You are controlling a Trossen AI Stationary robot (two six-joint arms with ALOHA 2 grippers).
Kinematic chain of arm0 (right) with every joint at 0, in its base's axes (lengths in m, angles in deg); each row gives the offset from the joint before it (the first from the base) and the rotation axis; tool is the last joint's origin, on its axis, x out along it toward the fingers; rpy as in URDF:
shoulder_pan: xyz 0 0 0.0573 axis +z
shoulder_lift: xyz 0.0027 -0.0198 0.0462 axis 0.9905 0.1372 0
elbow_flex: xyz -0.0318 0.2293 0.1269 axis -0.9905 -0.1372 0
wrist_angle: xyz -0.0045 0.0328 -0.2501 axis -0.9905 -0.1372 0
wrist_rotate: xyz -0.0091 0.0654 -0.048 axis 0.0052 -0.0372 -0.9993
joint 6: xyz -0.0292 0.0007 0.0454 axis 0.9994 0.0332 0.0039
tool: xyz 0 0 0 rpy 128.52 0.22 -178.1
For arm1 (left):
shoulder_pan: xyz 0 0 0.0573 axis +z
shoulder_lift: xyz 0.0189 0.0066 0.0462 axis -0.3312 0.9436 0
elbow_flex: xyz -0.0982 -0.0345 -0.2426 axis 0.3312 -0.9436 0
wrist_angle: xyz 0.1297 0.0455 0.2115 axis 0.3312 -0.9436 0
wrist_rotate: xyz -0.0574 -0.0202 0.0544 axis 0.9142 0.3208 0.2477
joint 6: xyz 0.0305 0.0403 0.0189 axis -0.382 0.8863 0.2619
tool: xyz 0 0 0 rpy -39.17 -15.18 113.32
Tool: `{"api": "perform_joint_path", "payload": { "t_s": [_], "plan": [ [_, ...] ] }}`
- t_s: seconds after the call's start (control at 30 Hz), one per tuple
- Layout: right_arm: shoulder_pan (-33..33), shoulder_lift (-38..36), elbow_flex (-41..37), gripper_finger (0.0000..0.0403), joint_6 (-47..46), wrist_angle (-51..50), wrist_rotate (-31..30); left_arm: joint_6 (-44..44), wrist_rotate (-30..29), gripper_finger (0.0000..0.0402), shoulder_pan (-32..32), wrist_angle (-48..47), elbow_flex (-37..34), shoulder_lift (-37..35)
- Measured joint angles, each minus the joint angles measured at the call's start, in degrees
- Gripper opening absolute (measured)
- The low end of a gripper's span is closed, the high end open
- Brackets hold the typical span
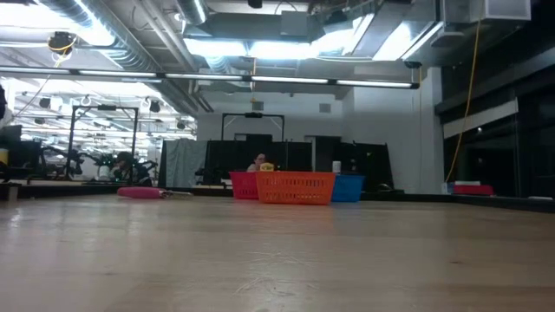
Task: Pick & Place School Supplies
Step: Put the pink hole punchers into the blue bin
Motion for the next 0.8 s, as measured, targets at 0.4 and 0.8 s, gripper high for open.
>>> {"api": "perform_joint_path", "payload": {
  "t_s": [0.4, 0.8],
  "plan": [
    [0.1, 3.7, 0.0, 0.0030, -1.7, 4.9, 3.9, 1.2, -0.9, 0.0225, 1.5, 0.9, 0.0, -0.1],
    [0.1, 3.4, -0.1, 0.0030, -1.6, 5.2, 3.2, 0.7, -0.9, 0.0039, 1.6, -0.7, 0.2, -0.3]
  ]
}}
